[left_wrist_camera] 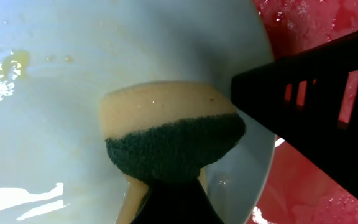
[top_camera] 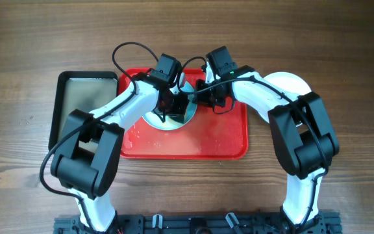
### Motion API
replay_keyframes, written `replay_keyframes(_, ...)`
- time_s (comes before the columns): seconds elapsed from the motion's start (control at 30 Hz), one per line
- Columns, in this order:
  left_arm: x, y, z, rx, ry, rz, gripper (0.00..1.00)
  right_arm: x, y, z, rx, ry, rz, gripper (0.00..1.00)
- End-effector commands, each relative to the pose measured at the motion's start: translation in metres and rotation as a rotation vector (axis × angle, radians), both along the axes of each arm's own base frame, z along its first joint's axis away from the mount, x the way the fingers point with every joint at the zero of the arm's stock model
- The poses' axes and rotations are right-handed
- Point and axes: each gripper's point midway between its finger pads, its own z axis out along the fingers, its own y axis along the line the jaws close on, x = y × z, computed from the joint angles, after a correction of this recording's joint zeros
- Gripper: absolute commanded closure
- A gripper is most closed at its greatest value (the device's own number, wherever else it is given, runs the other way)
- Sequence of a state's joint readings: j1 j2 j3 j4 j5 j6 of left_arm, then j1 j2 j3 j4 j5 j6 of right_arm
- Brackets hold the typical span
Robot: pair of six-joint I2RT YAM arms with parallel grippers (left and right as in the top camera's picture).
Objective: Clean dirty plates on tray and stack at the side
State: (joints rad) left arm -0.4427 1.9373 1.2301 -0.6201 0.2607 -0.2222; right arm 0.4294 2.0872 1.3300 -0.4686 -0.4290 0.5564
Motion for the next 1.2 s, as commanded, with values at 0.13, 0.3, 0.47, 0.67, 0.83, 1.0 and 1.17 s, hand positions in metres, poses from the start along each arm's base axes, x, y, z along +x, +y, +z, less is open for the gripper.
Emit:
replay_keyframes(0.13, 0.069, 0.057, -0.012, 0.125, -0.203, 0.291, 0.96, -0.011, -0.001, -0.018, -0.006, 0.059, 0.000, 0.96)
replay_keyframes(0.3, 0.078, 0.098, -0.012, 0.256, -0.240, 0.418, 0.96, -0.011, -0.001, -0.018, -0.007, 0.057, 0.002, 0.96)
replay_keyframes(0.47, 0.016, 0.116, -0.030, 0.324, 0.041, 0.480, 0.96, -0.011, -0.001, -0.018, -0.006, 0.056, 0.004, 0.96)
replay_keyframes(0.67, -0.042, 0.019, -0.003, -0.219, 0.278, -0.026, 0.96, -0.032, 0.009, -0.015, 0.039, 0.148, 0.025, 0.96)
replay_keyframes(0.83, -0.001, 0.027, -0.013, -0.118, 0.110, 0.041, 0.96, -0.042, 0.023, -0.015, 0.037, 0.145, 0.067, 0.96)
replay_keyframes(1.0, 0.058, 0.080, -0.019, 0.170, -0.136, 0.289, 0.96, -0.042, 0.022, -0.016, 0.033, 0.143, 0.067, 0.96)
replay_keyframes(1.17, 0.024, 0.130, -0.026, 0.429, -0.037, 0.476, 0.96, -0.040, 0.022, -0.016, 0.030, 0.133, 0.065, 0.96)
